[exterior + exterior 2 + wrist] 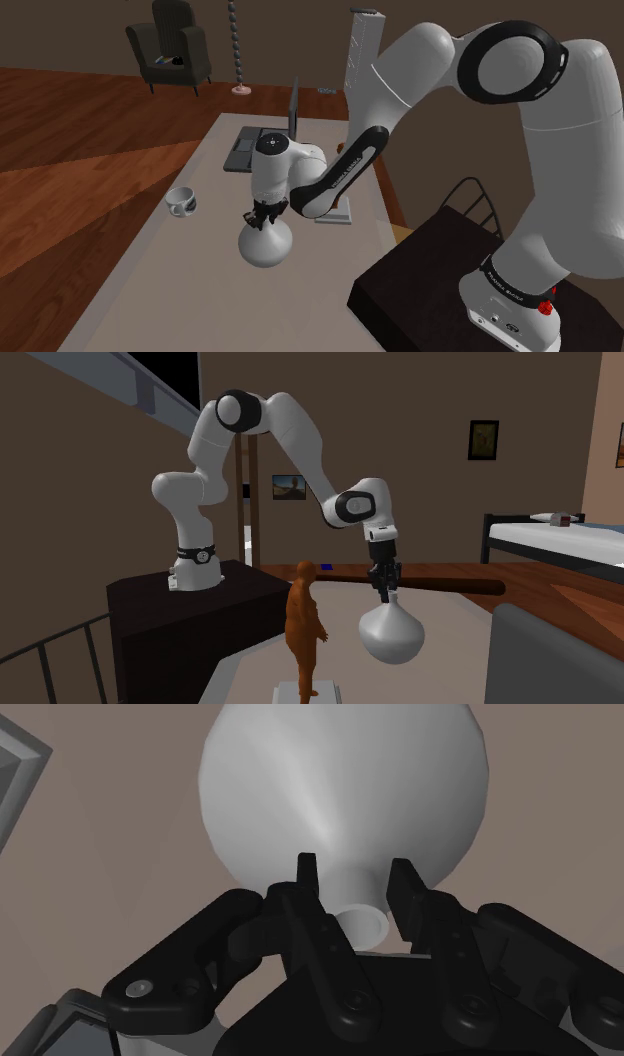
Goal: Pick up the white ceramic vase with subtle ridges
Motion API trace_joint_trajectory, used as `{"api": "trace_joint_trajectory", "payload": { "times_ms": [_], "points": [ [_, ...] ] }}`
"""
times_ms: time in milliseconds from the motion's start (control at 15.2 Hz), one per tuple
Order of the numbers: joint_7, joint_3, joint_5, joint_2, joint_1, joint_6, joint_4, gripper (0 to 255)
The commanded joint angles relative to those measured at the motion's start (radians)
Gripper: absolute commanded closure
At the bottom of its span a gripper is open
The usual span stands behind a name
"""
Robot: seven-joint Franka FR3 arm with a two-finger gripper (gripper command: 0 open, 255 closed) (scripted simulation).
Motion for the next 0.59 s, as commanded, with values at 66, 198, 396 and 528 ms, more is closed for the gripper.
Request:
{"api": "trace_joint_trajectory", "payload": {
  "times_ms": [66,198,396,528],
  "points": [
    [-0.012,0.012,0.014,-0.020,-0.009,-0.015,-0.006,255],
    [-0.025,0.025,0.028,-0.041,-0.018,-0.031,-0.012,255],
    [-0.044,0.043,0.051,-0.073,-0.032,-0.055,-0.019,255],
    [-0.058,0.056,0.067,-0.094,-0.040,-0.071,-0.022,255]
  ]
}}
